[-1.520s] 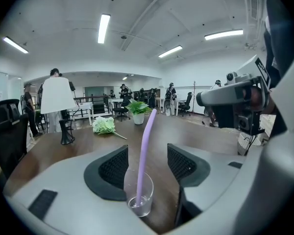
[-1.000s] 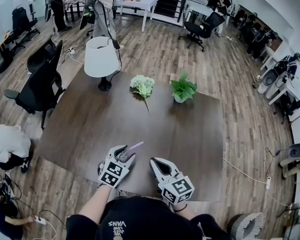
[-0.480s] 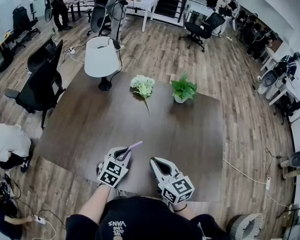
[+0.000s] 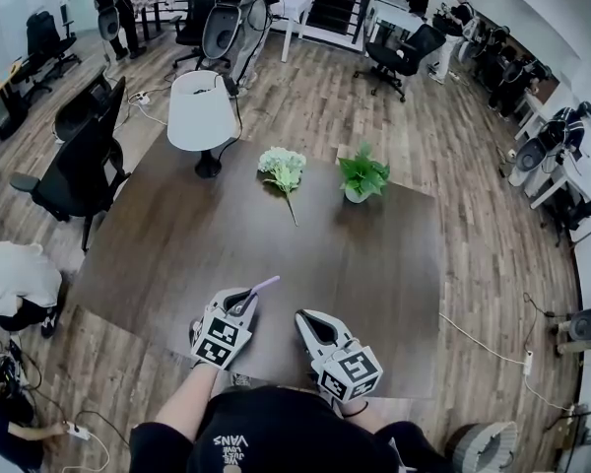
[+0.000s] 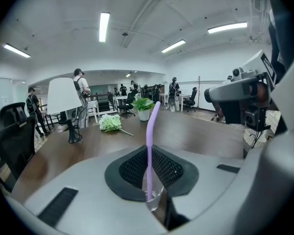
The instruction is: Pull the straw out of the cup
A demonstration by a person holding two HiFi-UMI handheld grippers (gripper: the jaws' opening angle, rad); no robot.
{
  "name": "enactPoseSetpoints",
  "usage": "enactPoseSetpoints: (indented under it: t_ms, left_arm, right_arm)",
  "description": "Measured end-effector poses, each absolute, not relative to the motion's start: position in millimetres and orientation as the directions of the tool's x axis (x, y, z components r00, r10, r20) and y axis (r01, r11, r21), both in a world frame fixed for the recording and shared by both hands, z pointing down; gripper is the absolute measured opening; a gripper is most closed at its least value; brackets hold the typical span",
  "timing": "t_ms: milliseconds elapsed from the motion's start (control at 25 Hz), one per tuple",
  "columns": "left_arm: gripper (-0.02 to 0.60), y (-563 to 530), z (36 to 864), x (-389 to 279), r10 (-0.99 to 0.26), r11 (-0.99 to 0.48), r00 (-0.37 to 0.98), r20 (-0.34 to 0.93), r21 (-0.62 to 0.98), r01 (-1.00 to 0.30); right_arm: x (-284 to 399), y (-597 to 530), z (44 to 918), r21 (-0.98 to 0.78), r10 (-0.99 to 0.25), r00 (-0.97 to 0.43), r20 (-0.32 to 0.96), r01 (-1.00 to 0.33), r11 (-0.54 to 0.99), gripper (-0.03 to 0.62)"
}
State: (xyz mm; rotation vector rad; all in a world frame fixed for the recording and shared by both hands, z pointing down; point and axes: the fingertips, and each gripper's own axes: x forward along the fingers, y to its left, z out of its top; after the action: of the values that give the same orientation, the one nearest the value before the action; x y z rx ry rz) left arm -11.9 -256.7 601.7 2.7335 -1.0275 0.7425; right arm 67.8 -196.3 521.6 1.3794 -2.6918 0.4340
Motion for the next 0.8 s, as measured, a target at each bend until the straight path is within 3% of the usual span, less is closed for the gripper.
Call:
enactPoseSetpoints:
  t_ms: [800]
  left_arm:
    - [0.032, -257.1, 564.3, -34.1, -0.648, -0.717, 0.659, 0.383, -0.013, -0.697]
  right_arm:
    - [49.7, -196.7, 519.1, -0.207, -0.753, -0.627, 0.198, -0.778, 0.593, 0.018]
